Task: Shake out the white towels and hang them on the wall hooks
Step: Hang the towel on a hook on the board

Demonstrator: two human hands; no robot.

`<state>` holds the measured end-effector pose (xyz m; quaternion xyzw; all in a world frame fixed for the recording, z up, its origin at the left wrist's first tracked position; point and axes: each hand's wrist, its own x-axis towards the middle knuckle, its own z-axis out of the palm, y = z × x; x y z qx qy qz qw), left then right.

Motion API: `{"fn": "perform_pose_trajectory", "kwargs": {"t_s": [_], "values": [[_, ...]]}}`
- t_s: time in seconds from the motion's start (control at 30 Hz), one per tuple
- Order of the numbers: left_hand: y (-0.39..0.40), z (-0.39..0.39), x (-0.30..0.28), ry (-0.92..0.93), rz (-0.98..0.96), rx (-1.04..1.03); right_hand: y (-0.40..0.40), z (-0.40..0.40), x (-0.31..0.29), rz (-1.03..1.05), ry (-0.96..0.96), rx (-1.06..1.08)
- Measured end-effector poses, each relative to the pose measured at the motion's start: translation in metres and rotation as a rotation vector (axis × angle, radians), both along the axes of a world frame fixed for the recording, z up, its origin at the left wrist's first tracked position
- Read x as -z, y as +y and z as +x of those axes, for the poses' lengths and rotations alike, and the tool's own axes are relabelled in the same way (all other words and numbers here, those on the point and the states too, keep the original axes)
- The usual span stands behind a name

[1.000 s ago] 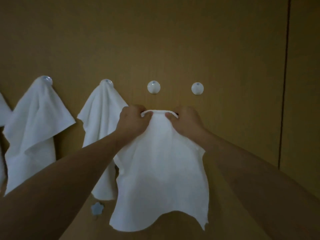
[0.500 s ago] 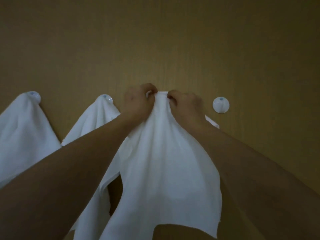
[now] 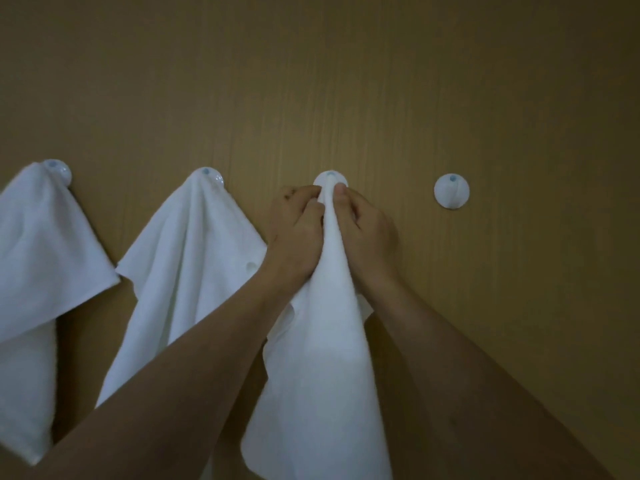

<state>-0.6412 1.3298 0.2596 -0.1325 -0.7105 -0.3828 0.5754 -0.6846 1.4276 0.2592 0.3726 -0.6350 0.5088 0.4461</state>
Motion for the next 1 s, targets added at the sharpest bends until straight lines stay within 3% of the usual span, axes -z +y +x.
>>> {"fn": "perform_pose_trajectory", "kwargs": {"t_s": [0.17, 0.23, 0.37, 0.57, 0.77, 0.87, 1.0], "values": [[0.01, 0.008, 0.036, -0.026, 0.137, 0.089, 0.005, 0.01, 0.018, 0.014, -0.112, 0.106], [0.008, 0.01, 0.052, -0.101, 0.065, -0.009, 0.012, 0.018, 0.035, 0.038, -0.11, 0.16], [0.004, 0.024, 0.076, -0.203, -0.179, -0.264, 0.024, 0.032, 0.057, 0.316, -0.084, 0.308], [0.017, 0.063, 0.106, -0.346, -0.137, -0.128, 0.029, 0.047, 0.087, 0.415, -0.304, 0.12], [0.014, 0.099, 0.118, -0.481, -0.062, -0.058, 0.042, 0.068, 0.1, 0.496, -0.476, 0.104], [0.003, 0.112, 0.118, -0.42, 0.047, -0.11, 0.048, 0.083, 0.103, 0.456, -0.554, 0.103], [-0.01, 0.131, 0.118, -0.348, 0.043, -0.026, 0.053, 0.109, 0.11, 0.375, -0.619, 0.144]]}}
